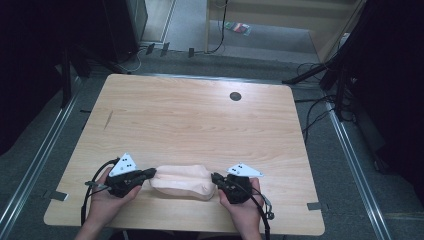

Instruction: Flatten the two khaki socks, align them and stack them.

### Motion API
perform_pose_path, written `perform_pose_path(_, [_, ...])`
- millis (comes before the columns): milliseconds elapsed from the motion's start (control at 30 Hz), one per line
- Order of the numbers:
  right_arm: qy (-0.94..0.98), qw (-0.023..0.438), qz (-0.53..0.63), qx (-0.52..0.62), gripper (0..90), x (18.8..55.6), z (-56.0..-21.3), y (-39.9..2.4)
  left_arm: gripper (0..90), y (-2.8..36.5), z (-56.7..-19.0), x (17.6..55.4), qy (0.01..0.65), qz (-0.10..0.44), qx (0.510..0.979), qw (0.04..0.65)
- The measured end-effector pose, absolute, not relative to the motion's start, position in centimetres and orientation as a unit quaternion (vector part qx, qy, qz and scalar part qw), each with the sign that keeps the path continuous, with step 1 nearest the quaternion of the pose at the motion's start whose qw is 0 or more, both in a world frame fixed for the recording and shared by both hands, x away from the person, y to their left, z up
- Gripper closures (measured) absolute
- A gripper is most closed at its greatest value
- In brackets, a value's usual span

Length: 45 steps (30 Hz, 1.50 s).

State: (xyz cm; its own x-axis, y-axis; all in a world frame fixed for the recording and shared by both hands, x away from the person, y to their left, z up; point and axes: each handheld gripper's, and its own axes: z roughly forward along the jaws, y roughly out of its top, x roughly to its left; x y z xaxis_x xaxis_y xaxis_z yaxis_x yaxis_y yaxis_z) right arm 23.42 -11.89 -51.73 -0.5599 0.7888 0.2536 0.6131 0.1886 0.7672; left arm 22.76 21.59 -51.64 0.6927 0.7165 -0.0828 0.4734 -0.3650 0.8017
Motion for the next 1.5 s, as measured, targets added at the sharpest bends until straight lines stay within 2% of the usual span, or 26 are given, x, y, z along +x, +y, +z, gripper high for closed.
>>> perform_pose_path(267, [0.774, 0.097, 0.424, 0.46, 86.5, 23.6, -52.5, -11.7, 90.0, 20.3, -52.5, 22.8, 0.352, 0.149, 0.832, 0.401])
perform_pose_path(900, [0.781, 0.091, 0.419, 0.453, 86.0, 23.6, -53.0, -11.3, 89.9, 20.8, -52.1, 22.6, 0.353, 0.157, 0.828, 0.406])
perform_pose_path(1500, [0.79, 0.095, 0.402, 0.453, 85.6, 24.0, -53.9, -11.0, 87.8, 20.3, -54.3, 23.2, 0.36, 0.158, 0.844, 0.365])
